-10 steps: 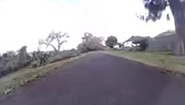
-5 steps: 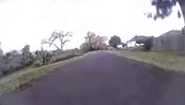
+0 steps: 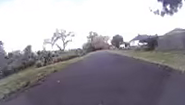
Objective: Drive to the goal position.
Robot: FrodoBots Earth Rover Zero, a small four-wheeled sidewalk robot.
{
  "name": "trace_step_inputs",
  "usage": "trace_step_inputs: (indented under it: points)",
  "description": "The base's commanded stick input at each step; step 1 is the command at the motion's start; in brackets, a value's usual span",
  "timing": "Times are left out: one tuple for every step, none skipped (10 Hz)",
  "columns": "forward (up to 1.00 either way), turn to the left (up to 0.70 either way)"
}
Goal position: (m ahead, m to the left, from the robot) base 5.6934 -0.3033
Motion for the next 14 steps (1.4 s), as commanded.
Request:
trace_step_inputs:
  points:
    - [0.85, -0.34]
    - [0.85, -0.34]
    - [0.85, -0.34]
    - [0.85, -0.34]
    - [0.85, -0.34]
    - [0.85, -0.34]
    - [0.85, -0.34]
    - [0.85, -0.34]
    - [0.85, -0.34]
    - [0.85, -0.34]
    - [0.85, -0.06]
    - [0.85, -0.02]
    - [0.85, 0.0]
    - [0.85, 0.0]
